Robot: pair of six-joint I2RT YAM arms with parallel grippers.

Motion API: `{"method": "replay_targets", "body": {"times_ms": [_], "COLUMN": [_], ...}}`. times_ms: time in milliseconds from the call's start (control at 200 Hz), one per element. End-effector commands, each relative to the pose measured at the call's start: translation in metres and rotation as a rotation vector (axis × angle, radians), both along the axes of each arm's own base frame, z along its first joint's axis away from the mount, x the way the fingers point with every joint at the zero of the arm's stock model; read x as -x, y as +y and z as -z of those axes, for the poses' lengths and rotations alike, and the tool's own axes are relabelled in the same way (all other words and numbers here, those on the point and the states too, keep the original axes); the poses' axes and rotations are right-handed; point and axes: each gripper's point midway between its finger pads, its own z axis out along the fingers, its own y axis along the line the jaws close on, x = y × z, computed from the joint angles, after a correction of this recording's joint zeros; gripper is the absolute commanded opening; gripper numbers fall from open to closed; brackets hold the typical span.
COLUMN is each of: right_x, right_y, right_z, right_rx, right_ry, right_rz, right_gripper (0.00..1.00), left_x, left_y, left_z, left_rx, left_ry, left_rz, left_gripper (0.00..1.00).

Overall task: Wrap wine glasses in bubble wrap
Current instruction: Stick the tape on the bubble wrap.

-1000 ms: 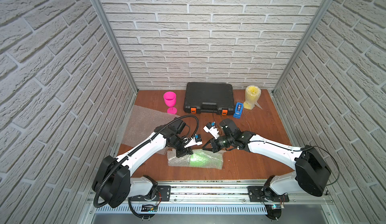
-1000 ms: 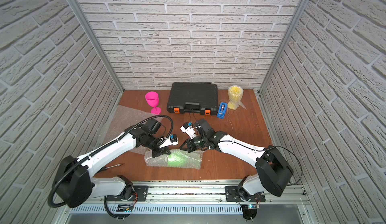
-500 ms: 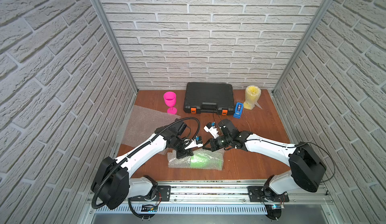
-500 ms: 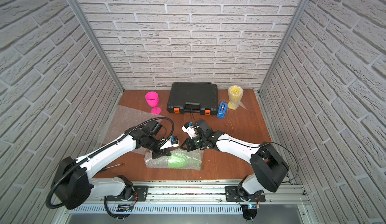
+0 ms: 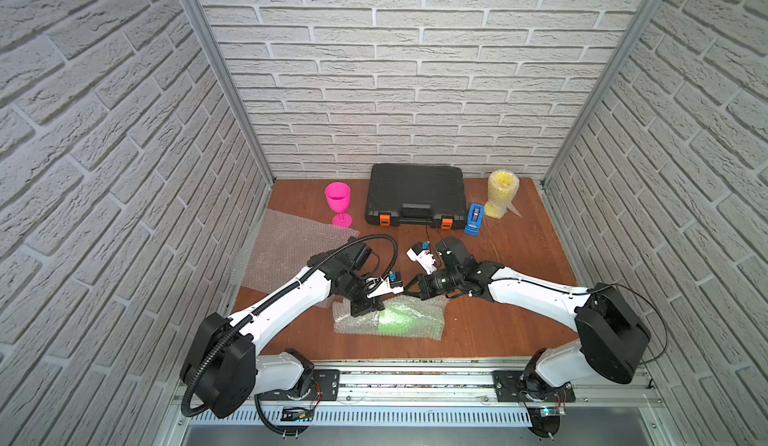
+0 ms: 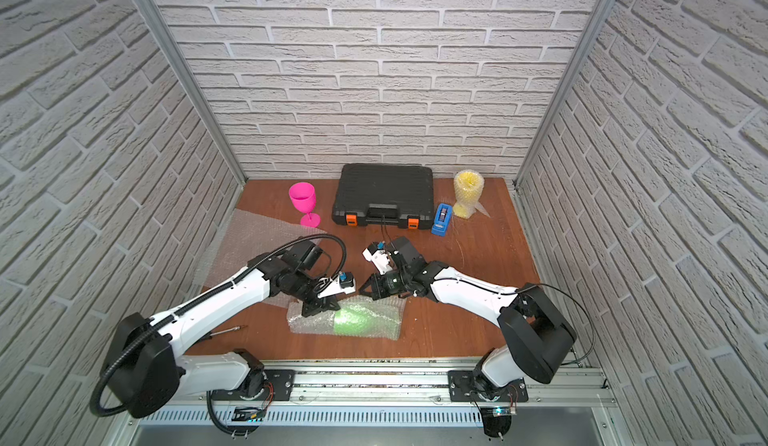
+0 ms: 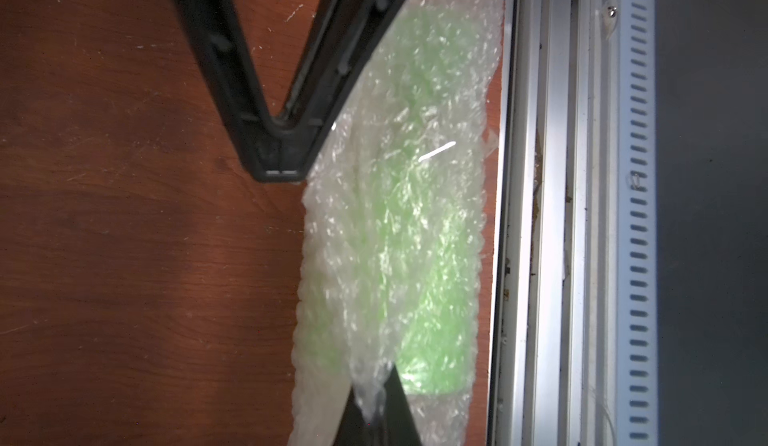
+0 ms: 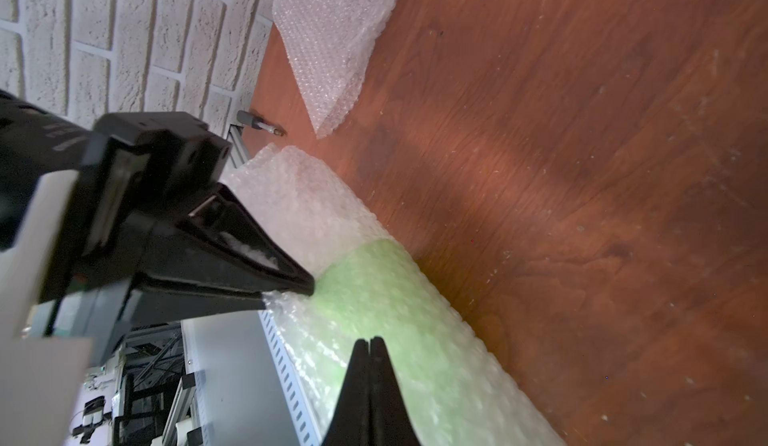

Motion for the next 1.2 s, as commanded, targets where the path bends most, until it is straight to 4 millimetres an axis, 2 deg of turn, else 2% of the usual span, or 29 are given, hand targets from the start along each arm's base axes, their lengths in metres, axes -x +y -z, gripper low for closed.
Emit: {"method": "replay_targets", "body": {"times_ms": [0,110,220,355,535,615,675,765,915,985,1095,1195], "right_x": [0.001,0.012,0.029,0.042,0.035,0.029,0.023,0.014,0.009,0.009,0.015,0.028], "right_y": [-0.020,-0.037,-0.060,-0.091,-0.143,-0.158,-0.162,-0.154,-0.102,-0.084,-0.060,-0.037], "right_z": [0.033,0.055,0.073,0.080,0.060,0.044,0.030,0.008,-0.034,-0.052,-0.074,-0.082], "right_rx": [0.128,0.228,0.361,0.534,0.800,0.871,0.883,0.826,0.501,0.387,0.235,0.120], "right_ry": [0.045,0.092,0.147,0.172,0.101,0.053,0.010,-0.061,-0.154,-0.175,-0.186,-0.231], "right_rz": [0.060,0.067,0.039,0.017,0.096,0.129,0.145,0.149,0.080,0.061,-0.001,-0.132], "right_gripper": [0.03,0.04,0.12,0.19,0.27,0.32,0.35,0.37,0.33,0.31,0.28,0.31], "left_x": [0.002,0.001,0.000,-0.001,0.001,0.000,0.000,0.000,0.001,0.000,0.000,0.000], "left_y": [-0.002,-0.001,0.000,0.001,0.003,0.003,0.002,0.002,0.001,0.001,0.001,-0.001], "left_z": [-0.003,-0.003,-0.003,-0.002,-0.001,-0.002,-0.003,-0.004,-0.003,-0.004,-0.005,-0.006], "left_rx": [0.018,0.018,0.010,0.002,0.003,0.006,0.008,0.012,0.014,0.014,0.018,0.026], "left_ry": [-0.026,-0.027,-0.033,-0.035,-0.037,-0.046,-0.049,-0.050,-0.047,-0.048,-0.052,-0.055], "left_rz": [0.015,0.013,0.007,-0.003,-0.015,-0.013,-0.009,-0.003,0.000,0.000,0.001,0.005], "left_gripper": [0.00,0.00,0.00,0.00,0.00,0.00,0.00,0.00,0.00,0.00,0.00,0.00]}}
